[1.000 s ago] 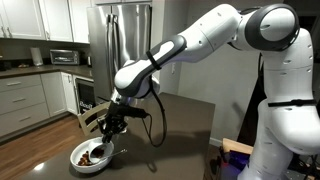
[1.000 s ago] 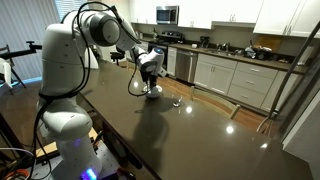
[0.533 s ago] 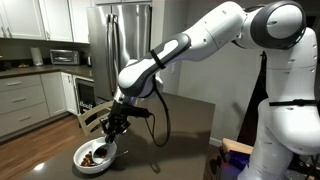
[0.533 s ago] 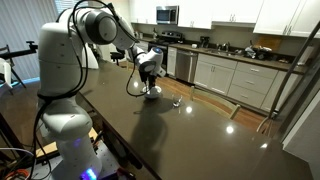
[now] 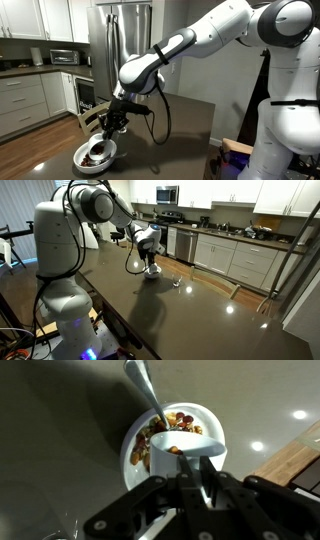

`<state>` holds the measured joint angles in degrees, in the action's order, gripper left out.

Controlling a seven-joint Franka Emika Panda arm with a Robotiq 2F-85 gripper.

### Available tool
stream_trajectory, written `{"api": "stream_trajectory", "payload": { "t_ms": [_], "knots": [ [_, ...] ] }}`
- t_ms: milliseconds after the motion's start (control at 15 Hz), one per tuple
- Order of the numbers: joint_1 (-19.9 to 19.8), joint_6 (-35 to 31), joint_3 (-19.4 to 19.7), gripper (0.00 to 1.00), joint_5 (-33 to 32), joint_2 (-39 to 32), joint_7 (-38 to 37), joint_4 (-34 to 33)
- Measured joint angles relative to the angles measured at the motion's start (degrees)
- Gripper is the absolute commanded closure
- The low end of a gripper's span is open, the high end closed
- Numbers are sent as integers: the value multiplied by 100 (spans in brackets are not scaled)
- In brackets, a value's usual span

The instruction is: Slide the white mug to the right, pour the contents in the white mug into the bowl

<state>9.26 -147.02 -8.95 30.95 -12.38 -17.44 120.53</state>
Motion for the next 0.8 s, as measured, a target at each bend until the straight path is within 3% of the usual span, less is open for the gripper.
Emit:
{"api": "stream_trajectory", "payload": {
  "t_ms": [333,400,600,667,800],
  "knots": [
    [112,-831,-141,93,-35,116,5,224],
    [139,-963,-154,84,-36,122,5,270],
    [145,-1006,-167,84,-36,123,5,314],
    [143,-1006,-165,93,-36,123,5,314],
    [142,-1003,-167,93,-36,114,5,314]
  ]
}}
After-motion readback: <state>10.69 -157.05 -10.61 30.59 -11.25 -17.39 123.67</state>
